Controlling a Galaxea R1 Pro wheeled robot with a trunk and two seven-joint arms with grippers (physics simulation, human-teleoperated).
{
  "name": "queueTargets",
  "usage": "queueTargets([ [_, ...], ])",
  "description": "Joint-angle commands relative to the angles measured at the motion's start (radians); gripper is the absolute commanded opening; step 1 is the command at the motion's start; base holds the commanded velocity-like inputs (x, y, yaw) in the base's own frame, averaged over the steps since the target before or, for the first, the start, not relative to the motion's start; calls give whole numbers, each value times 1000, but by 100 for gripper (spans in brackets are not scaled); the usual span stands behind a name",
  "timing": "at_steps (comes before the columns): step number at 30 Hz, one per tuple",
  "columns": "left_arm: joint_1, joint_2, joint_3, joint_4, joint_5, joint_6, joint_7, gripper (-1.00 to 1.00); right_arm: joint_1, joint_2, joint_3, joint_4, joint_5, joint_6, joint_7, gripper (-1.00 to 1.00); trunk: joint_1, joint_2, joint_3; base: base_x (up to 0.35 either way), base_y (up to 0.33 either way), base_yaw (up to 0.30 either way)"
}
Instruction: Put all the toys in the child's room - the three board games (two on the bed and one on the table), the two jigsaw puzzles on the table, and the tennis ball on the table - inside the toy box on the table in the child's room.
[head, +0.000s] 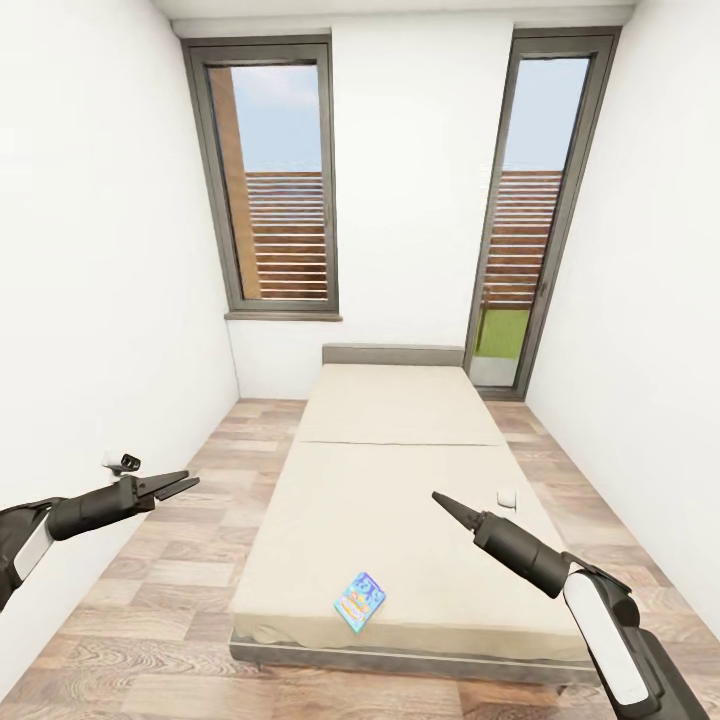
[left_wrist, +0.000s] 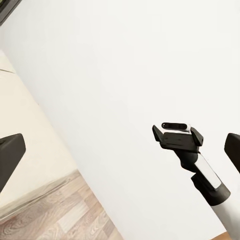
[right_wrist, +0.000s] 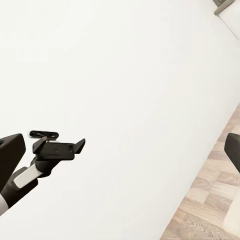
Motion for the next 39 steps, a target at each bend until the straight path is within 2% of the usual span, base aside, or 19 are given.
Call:
queueTargets([
  [1, -1, 0, 0, 0, 0, 11, -3, 100, -1, 0, -1, 0, -6, 7, 0, 100, 1, -2, -2, 1, 0, 0],
  [10, -1, 0, -1, 0, 1, 10, -3, 100, -1, 0, -2, 10, -7, 9, -2, 100, 1, -2, -2, 0, 0, 0],
  [22, -1, 0, -1, 0, 0, 11, -3, 100, -13, 2, -12, 141, -11, 11, -21, 100, 1, -2, -2, 0, 11, 0],
  [32, -1, 0, -1, 0, 2, 10, -3, 100, -16, 13, -58, 162, -17, 17, -101, 100, 1, -2, -2, 0, 126, 0],
  [39, -1, 0, -1, 0, 1, 10, -3, 100, -16, 19, -63, 174, -20, 18, -195, 100, 1, -2, -2, 0, 19, 0],
])
